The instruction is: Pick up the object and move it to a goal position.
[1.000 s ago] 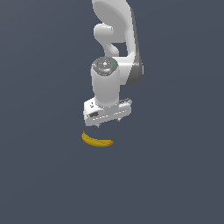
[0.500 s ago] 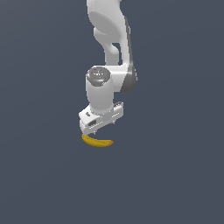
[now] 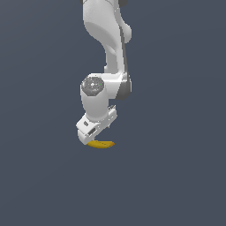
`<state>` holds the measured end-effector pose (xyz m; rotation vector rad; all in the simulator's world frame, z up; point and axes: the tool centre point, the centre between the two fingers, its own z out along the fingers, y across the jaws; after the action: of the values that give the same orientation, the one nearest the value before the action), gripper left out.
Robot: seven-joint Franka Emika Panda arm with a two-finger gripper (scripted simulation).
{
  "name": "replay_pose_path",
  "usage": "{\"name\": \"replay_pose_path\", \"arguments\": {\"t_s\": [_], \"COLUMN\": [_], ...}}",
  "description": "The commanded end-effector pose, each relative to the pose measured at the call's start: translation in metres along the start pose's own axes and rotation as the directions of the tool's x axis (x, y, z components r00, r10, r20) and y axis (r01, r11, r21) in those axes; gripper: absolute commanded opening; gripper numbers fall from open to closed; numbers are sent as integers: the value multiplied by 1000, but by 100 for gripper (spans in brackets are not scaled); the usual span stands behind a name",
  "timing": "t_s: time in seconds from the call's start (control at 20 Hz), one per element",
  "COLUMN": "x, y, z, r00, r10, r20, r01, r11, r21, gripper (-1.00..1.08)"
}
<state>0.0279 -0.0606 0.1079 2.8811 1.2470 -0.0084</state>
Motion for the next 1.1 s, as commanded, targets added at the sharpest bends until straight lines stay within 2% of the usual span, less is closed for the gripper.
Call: {"name": "replay_pose_path", "arguments": {"t_s": [0.0,0.5,1.05], "x": [-3,-13,-18], "y": [5,21,27], "z": [7,29,39], "r00": [998,963,934], "r10": [-64,-271,-356], "r20": [0,-3,-5], "r01": [64,271,356], "r11": [998,963,934], "r21": [0,-1,-2], "gripper": [100,100,100]}}
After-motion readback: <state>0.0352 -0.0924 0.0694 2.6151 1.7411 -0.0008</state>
